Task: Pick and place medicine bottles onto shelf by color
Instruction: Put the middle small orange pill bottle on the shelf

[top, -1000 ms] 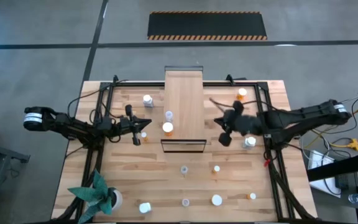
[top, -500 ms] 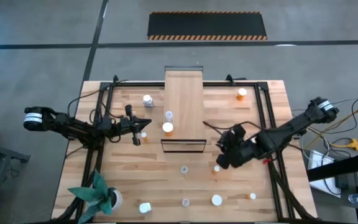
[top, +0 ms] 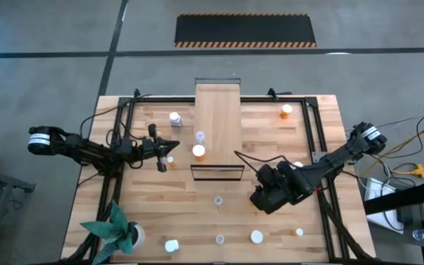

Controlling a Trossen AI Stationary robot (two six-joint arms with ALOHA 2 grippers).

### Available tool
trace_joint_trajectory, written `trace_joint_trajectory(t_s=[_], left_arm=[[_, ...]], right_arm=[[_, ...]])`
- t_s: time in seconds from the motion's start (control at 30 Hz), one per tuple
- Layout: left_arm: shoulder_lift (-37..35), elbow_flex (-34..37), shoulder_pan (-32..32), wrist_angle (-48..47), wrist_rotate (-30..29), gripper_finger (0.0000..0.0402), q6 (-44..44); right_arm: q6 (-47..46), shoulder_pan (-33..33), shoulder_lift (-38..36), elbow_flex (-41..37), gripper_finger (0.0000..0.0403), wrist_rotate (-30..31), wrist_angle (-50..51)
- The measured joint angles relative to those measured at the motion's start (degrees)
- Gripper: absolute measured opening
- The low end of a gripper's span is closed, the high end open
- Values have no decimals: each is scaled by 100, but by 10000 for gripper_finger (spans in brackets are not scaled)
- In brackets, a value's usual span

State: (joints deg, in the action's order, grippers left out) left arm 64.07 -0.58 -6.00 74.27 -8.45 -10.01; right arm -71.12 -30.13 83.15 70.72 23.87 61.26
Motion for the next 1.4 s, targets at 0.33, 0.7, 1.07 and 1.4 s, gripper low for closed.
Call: trace_joint_trajectory(t_s=[0.33, 0.7, 1.07, 1.4], left_arm=[[-2, -3, 0, 27, -2, 2, -86], [-2, -13, 0, 27, -2, 2, -110], [-2, -26, 0, 29, -2, 2, -121], [-2, -26, 0, 27, -2, 2, -131]], right_arm=[[-408, 13, 201, -235, 245, -638, -421], [-1078, 30, 401, -522, 245, -1151, -777], [-1010, 168, 445, -811, 275, -1499, -1545], [-805, 335, 582, -877, 234, -1691, -1531]])
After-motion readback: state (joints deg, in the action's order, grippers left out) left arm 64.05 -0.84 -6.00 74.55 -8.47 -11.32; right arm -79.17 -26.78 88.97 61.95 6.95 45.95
